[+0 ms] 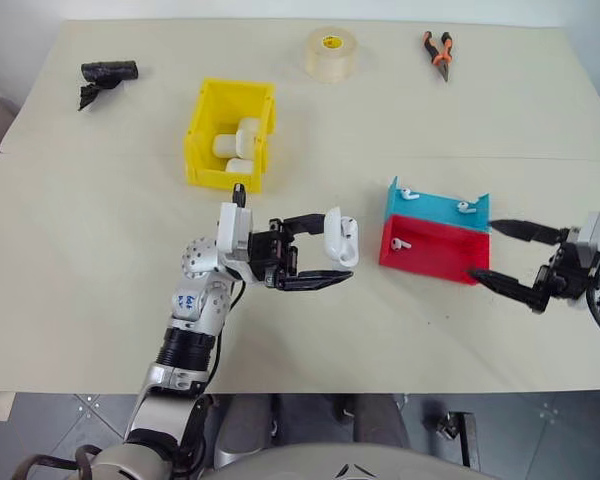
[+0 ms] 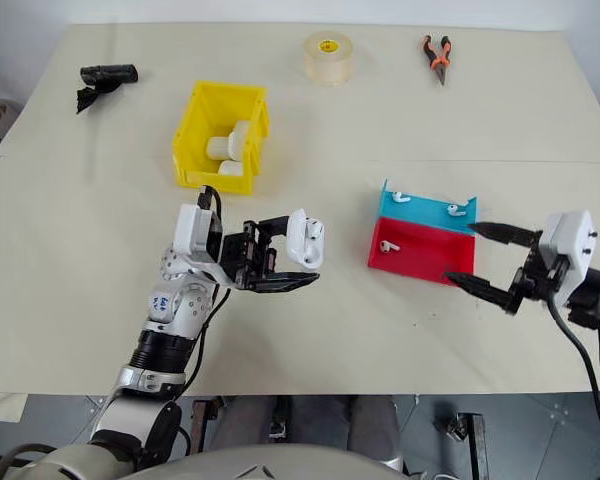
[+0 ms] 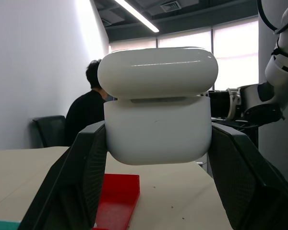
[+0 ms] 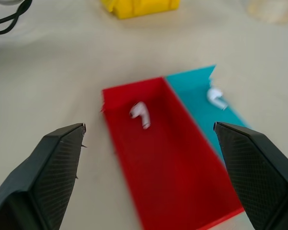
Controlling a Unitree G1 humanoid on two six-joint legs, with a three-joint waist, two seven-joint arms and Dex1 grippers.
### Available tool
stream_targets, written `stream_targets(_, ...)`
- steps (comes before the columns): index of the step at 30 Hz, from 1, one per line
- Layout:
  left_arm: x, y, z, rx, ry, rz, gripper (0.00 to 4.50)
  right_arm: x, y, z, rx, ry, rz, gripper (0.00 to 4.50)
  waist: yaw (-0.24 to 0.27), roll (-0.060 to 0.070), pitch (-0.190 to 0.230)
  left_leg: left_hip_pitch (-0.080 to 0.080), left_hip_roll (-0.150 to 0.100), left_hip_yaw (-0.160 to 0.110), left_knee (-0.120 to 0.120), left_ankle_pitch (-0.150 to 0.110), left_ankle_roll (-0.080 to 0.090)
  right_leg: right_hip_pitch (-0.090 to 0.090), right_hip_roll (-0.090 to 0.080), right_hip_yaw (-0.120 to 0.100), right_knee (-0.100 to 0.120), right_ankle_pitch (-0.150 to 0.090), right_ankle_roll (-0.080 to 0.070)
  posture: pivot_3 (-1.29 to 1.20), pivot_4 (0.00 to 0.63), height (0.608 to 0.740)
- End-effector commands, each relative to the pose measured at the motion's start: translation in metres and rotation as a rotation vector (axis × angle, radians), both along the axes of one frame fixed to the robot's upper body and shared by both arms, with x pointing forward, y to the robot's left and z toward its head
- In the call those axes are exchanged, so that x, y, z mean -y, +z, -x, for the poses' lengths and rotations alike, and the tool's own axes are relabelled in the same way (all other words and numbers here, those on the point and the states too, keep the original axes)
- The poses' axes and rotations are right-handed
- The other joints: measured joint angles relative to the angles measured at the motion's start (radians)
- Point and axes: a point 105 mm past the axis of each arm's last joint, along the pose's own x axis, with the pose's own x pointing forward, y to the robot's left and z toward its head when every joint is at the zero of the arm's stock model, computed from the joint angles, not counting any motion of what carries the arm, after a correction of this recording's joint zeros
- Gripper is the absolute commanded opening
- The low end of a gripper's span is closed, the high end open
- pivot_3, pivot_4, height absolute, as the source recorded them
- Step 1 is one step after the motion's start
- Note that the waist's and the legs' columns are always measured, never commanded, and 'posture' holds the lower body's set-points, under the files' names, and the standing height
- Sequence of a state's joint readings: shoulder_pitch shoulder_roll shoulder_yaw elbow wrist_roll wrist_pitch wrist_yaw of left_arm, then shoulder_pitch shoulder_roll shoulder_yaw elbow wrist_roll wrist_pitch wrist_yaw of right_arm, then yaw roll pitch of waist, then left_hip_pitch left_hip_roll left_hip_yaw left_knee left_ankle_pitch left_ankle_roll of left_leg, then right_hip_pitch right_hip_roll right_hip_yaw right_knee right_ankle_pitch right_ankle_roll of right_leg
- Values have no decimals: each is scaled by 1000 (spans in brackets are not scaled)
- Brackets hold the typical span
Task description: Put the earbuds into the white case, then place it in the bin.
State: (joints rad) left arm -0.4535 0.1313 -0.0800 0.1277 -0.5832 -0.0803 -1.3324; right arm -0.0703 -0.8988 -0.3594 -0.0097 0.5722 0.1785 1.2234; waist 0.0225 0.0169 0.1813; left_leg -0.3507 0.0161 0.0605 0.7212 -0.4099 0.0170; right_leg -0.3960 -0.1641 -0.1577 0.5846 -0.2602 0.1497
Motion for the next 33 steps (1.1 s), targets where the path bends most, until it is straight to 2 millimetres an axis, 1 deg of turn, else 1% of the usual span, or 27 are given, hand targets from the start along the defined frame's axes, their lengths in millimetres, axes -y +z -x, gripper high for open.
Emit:
stream_targets(1, 4, 5, 5, 34, -10, 15, 2772, 1, 9, -23, -67, -57, 165, 4475, -1, 1, 0, 0, 0, 0, 0, 0, 0, 0, 0, 0, 0, 0, 0, 0, 150, 740)
stream_targets(3, 3, 2, 5, 28, 0, 12, 2772, -8, 27, -44, -71, -30, 205, 4475, -3, 1, 0, 0, 0, 0, 1, 0, 0, 0, 0, 0, 0, 0, 0, 0, 150, 740)
stream_targets(4, 3, 1, 6, 25, 3, 11, 2772, -12, 33, -50, -68, -17, 215, 4475, -4, 1, 0, 0, 0, 0, 1, 0, 0, 0, 0, 0, 0, 0, 0, 0, 150, 740)
stream_targets(5, 3, 1, 6, 24, 7, 11, 2772, -14, 36, -58, -74, -8, 260, 4475, -5, 1, 0, 0, 0, 0, 1, 0, 0, 0, 0, 0, 0, 0, 0, 0, 150, 740)
stream_targets(10, 5, 0, 5, 23, 31, 20, 2772, -25, 34, -95, -140, 14, 457, 4475, 0, 1, 0, -2, 0, -1, 0, 0, 0, -1, 0, -1, -1, 0, 0, 0, 150, 740)
stream_targets(12, 6, 0, 5, 23, 41, 25, 2772, -29, 31, -107, -153, 37, 526, 4475, 0, 1, 0, -2, -1, -1, 0, 0, 0, -1, 0, -1, -1, 0, 0, 0, 150, 740)
stream_targets(15, 5, 0, 5, 23, 57, 31, 2772, -34, 29, -122, -144, 45, 581, 4475, -4, 1, 0, -3, -1, -1, -1, 0, 0, -1, 0, -2, -1, 0, 0, 0, 150, 740)
stream_targets(16, 5, 0, 5, 23, 64, 31, 2772, -34, 28, -127, -138, 38, 609, 4475, -6, 1, 0, -3, 0, -1, -1, 0, 0, -2, 0, -2, -1, 0, 0, 0, 150, 740)
stream_targets(18, 5, 0, 5, 23, 77, 34, 2772, -29, 26, -132, -135, 27, 662, 4475, -10, 1, 0, -3, 0, -1, -1, 0, 0, -2, 0, -2, -1, 0, 0, 0, 150, 740)
stream_targets(21, 3, 1, 4, 21, 100, 43, 2772, -23, 31, -138, -118, 1, 659, 4475, -16, 1, 0, -3, 0, -1, -1, 0, 0, -2, 0, -2, -1, 0, 0, 0, 150, 740)
stream_targets(23, 2, 0, 4, 17, 111, 45, 2772, -22, 31, -138, -113, 17, 679, 4475, -24, 1, 0, -3, 0, -1, -1, 0, 0, -2, 0, -2, -1, 0, 0, 0, 150, 740)
stream_targets(26, 2, -3, 6, 10, 117, 45, 2772, -33, 27, -139, -138, 61, 635, 4475, -36, 1, 0, -2, 0, -1, -1, 0, 0, -2, 0, -2, -1, 0, 0, 0, 150, 740)
stream_targets(29, 3, -3, 6, 7, 119, 48, 2772, -42, 21, -141, -135, 89, 646, 4475, -48, 2, 0, -2, 0, -1, -1, 0, 0, -2, 0, -2, 0, 0, 0, 0, 150, 740)
stream_targets(33, 5, 0, 4, 9, 114, 49, 2772, -58, 14, -146, -130, 108, 621, 4475, -52, 3, 1, -2, 0, -1, -1, 0, 0, -2, 0, -2, 0, 0, 0, 0, 150, 740)
